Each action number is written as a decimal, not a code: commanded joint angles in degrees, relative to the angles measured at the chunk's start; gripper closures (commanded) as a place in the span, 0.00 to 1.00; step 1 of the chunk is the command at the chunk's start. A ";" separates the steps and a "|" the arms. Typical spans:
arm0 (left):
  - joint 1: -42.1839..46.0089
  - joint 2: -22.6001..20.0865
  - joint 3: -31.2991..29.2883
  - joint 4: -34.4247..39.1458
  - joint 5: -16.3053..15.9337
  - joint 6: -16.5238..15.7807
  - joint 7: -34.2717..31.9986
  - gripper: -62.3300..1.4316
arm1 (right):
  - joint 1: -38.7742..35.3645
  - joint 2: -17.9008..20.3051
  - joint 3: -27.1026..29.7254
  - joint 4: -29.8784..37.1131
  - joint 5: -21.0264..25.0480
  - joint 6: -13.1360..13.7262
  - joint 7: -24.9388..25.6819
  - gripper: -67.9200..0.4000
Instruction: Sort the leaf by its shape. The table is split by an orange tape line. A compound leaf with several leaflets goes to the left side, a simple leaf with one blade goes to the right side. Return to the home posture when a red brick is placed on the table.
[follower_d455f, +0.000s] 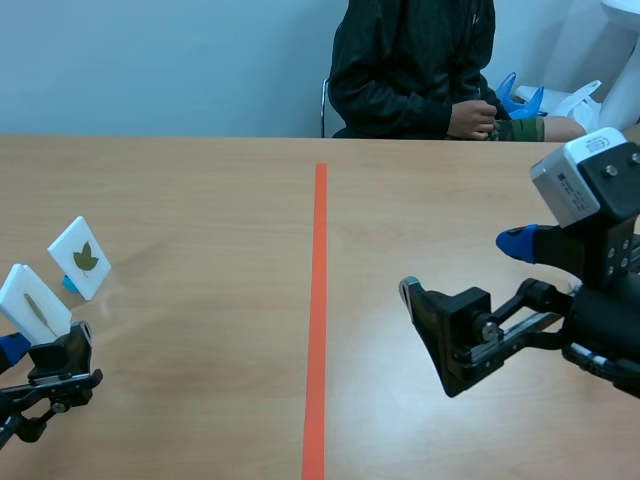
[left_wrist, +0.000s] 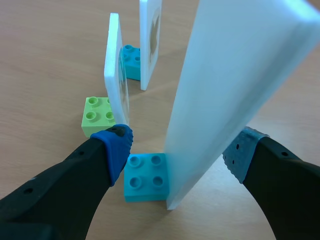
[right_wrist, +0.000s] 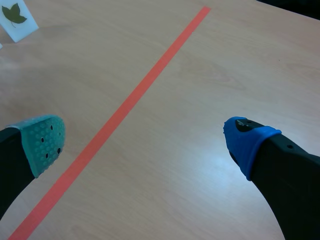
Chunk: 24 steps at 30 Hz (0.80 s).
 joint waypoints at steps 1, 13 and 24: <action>0.90 -0.55 -1.11 2.95 -0.83 -0.15 -0.98 0.35 | 0.66 0.61 0.31 0.22 0.46 0.02 1.29 0.02; 7.02 -0.55 -4.35 17.16 -1.90 -0.24 -0.61 0.35 | 0.66 0.61 0.31 0.22 0.46 0.02 1.29 0.02; 11.98 -4.68 -5.11 32.85 -2.32 -12.55 3.87 0.00 | 0.68 0.61 0.31 0.22 0.46 0.00 1.33 0.02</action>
